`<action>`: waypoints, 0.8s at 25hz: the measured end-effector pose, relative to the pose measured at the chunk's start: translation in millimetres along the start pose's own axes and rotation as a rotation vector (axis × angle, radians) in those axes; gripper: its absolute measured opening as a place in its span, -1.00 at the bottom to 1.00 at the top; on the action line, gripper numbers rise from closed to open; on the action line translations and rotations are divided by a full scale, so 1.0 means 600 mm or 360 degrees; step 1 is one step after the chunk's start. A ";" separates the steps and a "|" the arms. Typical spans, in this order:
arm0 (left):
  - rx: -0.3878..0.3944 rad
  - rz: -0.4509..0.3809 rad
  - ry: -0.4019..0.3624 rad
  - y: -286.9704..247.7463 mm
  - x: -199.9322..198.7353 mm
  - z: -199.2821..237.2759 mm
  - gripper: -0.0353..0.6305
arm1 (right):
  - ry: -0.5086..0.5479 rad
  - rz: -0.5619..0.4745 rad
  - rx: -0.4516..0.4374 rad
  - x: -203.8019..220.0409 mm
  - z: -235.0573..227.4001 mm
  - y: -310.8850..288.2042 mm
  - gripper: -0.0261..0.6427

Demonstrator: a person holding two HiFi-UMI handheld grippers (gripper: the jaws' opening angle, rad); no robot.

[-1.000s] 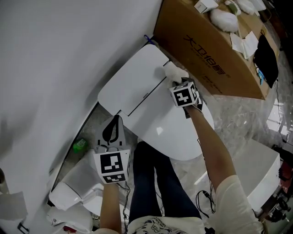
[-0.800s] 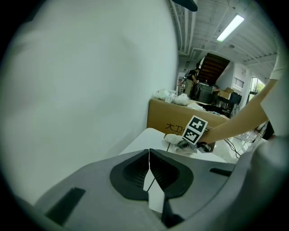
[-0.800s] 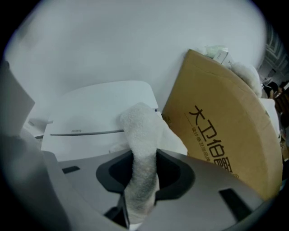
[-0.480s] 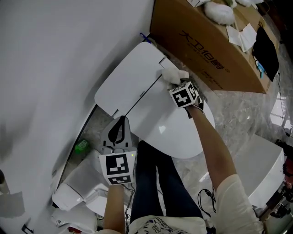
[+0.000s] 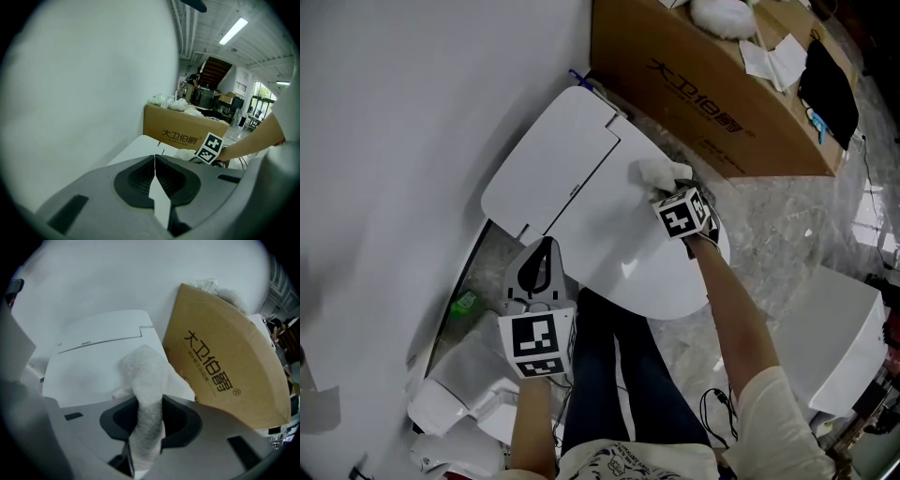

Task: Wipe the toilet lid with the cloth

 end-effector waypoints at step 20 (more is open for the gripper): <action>0.0096 -0.0030 -0.0062 0.033 0.008 -0.073 -0.87 | -0.0497 0.0039 0.0134 0.272 -0.029 0.083 -0.59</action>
Point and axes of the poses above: the fingertips, and each gripper's own axes: y backward along the fingers, z to its left, x out of its underside, the point moved 2 cm from there along y, backward along the fingers, and after that the axes turned 14 degrees about -x, right-handed, at the moved point
